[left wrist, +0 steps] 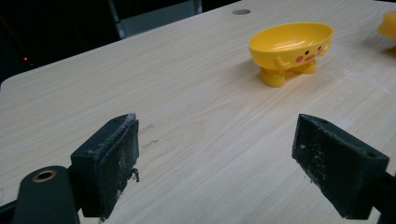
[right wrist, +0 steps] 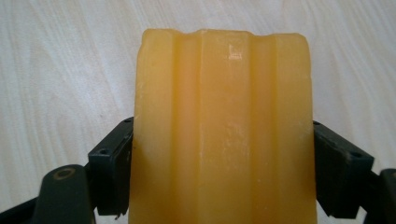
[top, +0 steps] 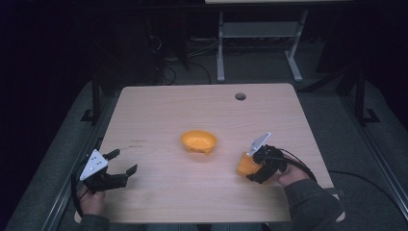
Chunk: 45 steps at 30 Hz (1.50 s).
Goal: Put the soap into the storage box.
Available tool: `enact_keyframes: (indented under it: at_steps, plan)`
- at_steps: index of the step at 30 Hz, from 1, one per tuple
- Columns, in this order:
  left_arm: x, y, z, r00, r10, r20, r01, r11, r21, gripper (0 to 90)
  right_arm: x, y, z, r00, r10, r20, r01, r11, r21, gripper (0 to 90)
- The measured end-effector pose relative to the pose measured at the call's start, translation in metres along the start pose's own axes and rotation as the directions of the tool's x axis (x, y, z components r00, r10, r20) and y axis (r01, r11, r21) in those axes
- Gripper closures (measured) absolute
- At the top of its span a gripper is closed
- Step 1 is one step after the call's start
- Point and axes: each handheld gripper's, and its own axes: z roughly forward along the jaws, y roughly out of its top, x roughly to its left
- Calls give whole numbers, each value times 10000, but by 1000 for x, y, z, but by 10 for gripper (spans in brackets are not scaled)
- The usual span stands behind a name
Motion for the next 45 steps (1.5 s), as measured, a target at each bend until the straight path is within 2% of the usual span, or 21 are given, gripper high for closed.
enact_keyframes:
  at_steps: [8, 16, 26, 32, 40, 45]
  plan:
    - [1, 0, -1, 10000, -10, -37, 10, 10000, -2, 139, -3, 8, -2, 9998, -122, 131, 121, 9999, 97, 205]
    - [1, 0, -1, 10000, -32, -42, 32, 10000, 4, 139, -5, 12, 0, 9999, -134, 13, 134, 9999, -9, 205]
    - [1, 0, -1, 10000, -23, -26, 23, 10000, -3, 139, -7, 30, -5, 9995, -307, 18, 308, 9995, -99, 205]
    - [1, 0, -2, 10000, -69, -42, 69, 10000, -54, 139, -8, 40, -5, 9989, -476, 38, 476, 9989, 33, 205]
    - [1, 0, -2, 10000, -53, -45, 53, 10000, -48, 139, -9, 54, -7, 9975, -710, 20, 711, 9973, -172, 205]
    - [2, 0, -2, 10000, -61, -50, 61, 10000, -58, 139, -11, 59, -9, 9981, -620, 6, 620, 9978, -245, 205]
